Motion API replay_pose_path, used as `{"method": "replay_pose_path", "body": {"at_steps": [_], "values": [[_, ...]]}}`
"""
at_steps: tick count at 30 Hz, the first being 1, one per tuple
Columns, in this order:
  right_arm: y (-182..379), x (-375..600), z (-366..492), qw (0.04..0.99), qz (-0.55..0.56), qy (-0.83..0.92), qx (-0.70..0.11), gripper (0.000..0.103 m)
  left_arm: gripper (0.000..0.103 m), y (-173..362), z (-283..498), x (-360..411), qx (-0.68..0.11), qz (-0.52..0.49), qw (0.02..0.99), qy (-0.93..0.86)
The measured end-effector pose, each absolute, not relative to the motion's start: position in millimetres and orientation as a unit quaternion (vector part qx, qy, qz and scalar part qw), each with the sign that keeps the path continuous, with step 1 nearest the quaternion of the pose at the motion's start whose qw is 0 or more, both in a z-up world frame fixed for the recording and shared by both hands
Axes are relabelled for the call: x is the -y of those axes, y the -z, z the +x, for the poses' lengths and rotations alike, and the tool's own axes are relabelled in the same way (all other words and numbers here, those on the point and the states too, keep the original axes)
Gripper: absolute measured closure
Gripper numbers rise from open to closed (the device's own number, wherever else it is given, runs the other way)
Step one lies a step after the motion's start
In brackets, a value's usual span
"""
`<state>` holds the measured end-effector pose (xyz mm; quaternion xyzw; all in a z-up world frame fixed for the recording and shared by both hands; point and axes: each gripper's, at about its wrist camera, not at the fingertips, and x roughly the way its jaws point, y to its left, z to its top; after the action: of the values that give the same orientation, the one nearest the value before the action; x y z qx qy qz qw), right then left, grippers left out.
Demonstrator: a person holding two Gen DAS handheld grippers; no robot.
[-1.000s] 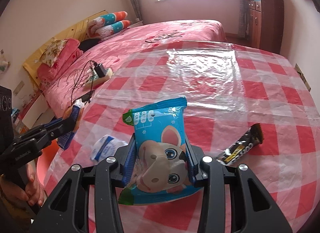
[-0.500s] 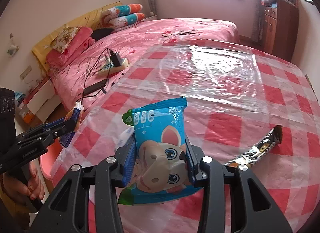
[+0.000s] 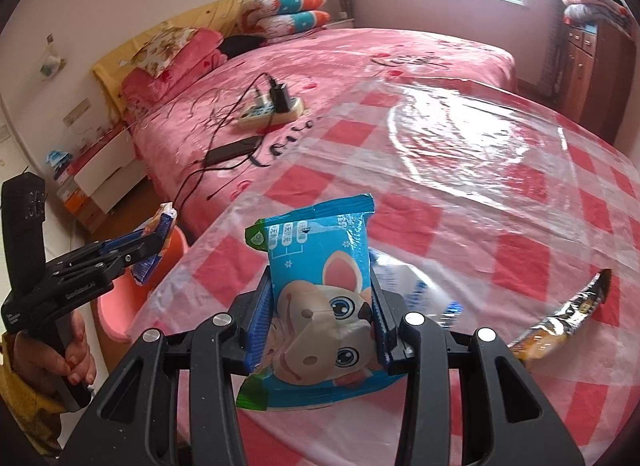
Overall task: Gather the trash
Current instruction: 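Lift both bags and carry them over the orange bucket, then open both tools over the orange bucket to drop the bags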
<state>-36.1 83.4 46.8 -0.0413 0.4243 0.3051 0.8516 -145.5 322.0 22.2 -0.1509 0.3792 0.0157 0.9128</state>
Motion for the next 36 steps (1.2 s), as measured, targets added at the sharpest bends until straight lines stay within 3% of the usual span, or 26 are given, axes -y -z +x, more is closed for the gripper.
{"method": "replay_pose_path", "body": {"at_steps": [36], "values": [[-27.2,-312.1,-105.1,0.735,-0.172,-0.49,-0.437,0.06,0.063,40.2,-219.5,-450.5,-0.404,-0.225,0.873,-0.158]]}}
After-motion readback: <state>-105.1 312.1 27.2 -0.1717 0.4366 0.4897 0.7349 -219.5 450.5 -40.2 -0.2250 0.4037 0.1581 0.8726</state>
